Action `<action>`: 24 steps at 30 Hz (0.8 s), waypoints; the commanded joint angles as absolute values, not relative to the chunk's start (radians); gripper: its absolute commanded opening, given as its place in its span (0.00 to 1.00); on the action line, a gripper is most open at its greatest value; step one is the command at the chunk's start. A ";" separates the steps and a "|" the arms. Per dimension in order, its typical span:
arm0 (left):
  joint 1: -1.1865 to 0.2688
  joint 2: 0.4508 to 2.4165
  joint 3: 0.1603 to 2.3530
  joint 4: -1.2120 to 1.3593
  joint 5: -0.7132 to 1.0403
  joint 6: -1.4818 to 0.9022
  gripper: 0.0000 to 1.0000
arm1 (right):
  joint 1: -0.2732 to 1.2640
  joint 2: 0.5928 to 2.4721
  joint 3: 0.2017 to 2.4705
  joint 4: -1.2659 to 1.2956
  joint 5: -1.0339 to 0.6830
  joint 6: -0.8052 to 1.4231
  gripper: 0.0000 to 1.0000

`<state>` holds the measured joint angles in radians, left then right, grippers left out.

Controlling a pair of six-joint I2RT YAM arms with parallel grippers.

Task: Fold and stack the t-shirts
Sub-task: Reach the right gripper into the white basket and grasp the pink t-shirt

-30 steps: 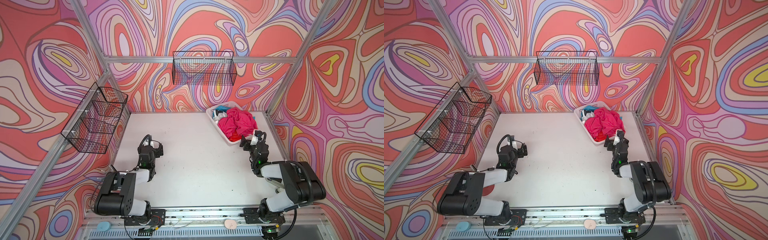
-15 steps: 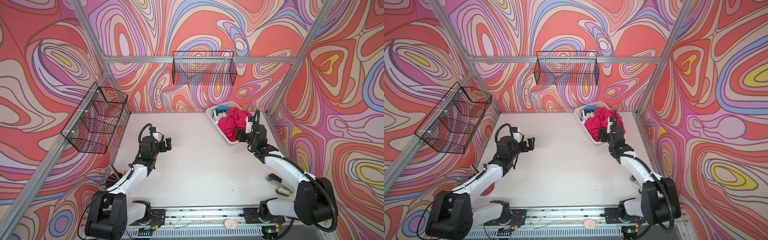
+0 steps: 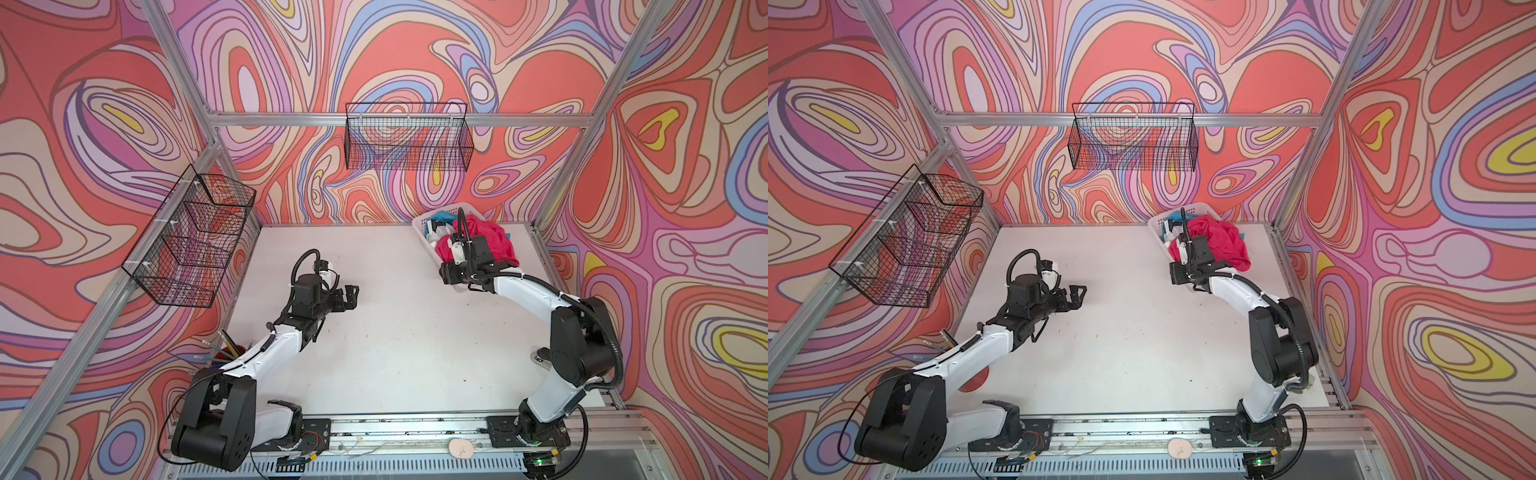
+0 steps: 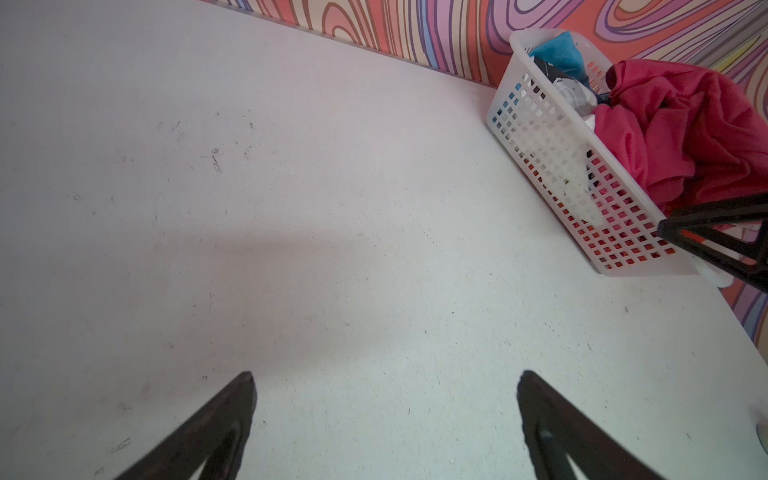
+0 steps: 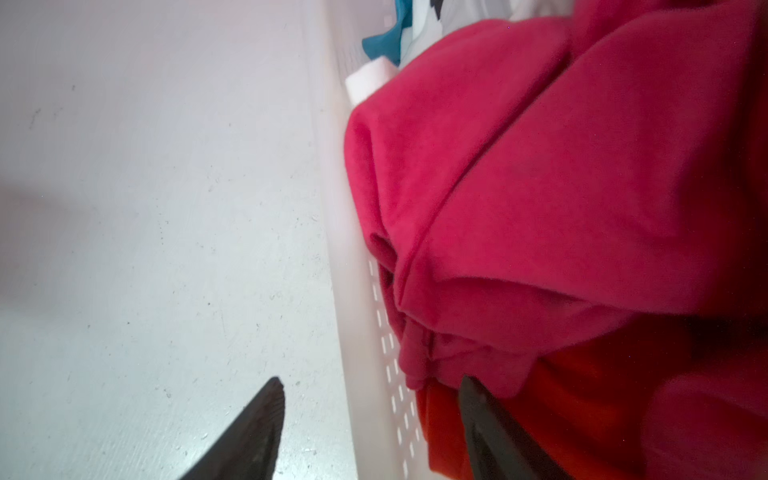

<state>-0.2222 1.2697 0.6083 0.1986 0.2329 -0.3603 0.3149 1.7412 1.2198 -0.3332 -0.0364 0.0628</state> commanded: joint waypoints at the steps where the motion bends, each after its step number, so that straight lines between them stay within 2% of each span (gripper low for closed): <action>1: -0.227 1.275 0.630 0.176 0.238 -0.373 1.00 | 0.319 1.791 1.264 -0.383 0.007 0.052 0.61; 5: -0.227 1.271 0.622 0.178 0.232 -0.374 1.00 | 0.319 1.823 1.282 -0.387 0.040 0.051 0.42; 7: -0.228 1.269 0.616 0.178 0.227 -0.377 1.00 | 0.318 1.819 1.271 -0.382 0.086 0.033 0.24; 9: -0.229 1.265 0.614 0.177 0.231 -0.380 1.00 | 0.313 1.810 1.260 -0.385 0.160 -0.002 0.10; 11: -0.229 1.266 0.618 0.171 0.235 -0.381 1.00 | 0.299 1.797 1.244 -0.385 0.220 -0.046 0.02; 12: -0.229 1.268 0.624 0.166 0.240 -0.379 1.00 | 0.285 1.791 1.235 -0.383 0.239 -0.063 0.00; 20: -0.229 1.354 0.731 0.109 0.307 -0.322 1.00 | 0.115 1.742 1.160 -0.294 0.255 -0.099 0.00; 24: -0.232 1.389 0.755 0.121 0.322 -0.326 1.00 | 0.091 1.755 1.163 -0.289 0.265 -0.167 0.00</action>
<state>-0.2237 1.3693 0.7353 0.1413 0.2920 -0.3412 0.0925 1.7725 1.1774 -0.3054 0.2481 -0.1238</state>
